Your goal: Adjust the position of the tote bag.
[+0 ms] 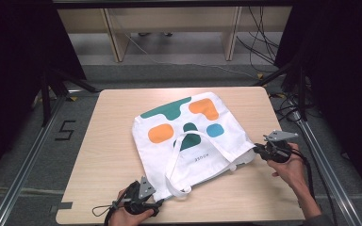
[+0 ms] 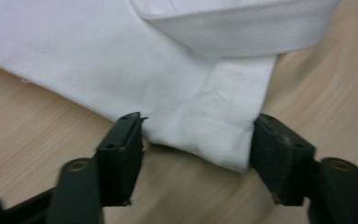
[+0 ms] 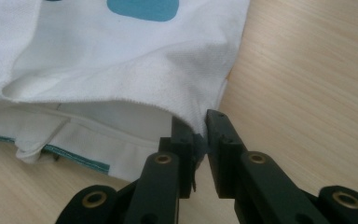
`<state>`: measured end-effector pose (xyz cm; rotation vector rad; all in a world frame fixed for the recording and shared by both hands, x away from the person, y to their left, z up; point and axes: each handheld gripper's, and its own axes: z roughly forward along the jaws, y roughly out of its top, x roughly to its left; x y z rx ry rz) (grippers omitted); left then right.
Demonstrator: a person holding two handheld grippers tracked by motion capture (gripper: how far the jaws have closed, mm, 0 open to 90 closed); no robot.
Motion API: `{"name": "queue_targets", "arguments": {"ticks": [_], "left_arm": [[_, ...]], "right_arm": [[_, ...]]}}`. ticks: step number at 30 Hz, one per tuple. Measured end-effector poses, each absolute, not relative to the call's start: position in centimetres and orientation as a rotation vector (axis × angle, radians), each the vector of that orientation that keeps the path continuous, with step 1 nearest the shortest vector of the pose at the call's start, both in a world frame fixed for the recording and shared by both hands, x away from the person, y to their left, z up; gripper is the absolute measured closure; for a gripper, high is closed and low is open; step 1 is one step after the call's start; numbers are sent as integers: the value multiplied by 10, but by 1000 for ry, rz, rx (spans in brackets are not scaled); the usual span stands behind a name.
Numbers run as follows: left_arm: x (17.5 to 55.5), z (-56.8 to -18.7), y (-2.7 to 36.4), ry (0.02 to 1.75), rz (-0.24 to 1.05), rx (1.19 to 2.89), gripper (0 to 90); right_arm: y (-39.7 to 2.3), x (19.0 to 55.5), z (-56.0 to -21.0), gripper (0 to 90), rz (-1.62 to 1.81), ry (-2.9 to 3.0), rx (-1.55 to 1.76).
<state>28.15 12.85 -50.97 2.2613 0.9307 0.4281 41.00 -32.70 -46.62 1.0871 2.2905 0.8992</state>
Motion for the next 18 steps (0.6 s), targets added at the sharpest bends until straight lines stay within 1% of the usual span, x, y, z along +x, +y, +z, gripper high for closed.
{"name": "queue_targets", "arguments": {"ticks": [2,3,4,6,7,8,9,11,12,13,14,15,16,18], "left_arm": [[281,-509,129,934,445,2245,457],[281,-506,131,901,499,2240,568],[281,-506,131,901,499,2240,622],[285,-503,137,882,546,2258,701],[287,-502,140,891,555,2269,722],[292,-500,143,838,592,2298,744],[292,-500,143,838,592,2298,765],[301,-497,152,840,633,2283,816],[302,-497,153,894,618,2267,831],[302,-497,153,894,618,2267,842],[307,-496,157,846,646,2290,842],[308,-498,157,884,641,2280,848],[308,-498,157,884,641,2280,850],[313,-497,159,876,654,2294,852]], "right_arm": [[-326,409,-466,824,906,2291,1090],[-324,406,-466,824,901,2312,1048],[-324,406,-466,824,901,2312,1048],[-321,398,-466,825,855,2331,1050],[-322,398,-466,825,844,2336,998],[-321,393,-465,825,836,2340,1015],[-318,388,-465,825,855,2354,1036],[-320,384,-466,825,844,2351,972],[-319,381,-466,825,842,2354,957],[-319,381,-466,825,842,2354,957],[-318,378,-467,824,840,2360,953],[-316,369,-466,825,837,2364,926],[-316,369,-466,825,837,2364,926],[-313,357,-465,825,836,2357,925]]}}
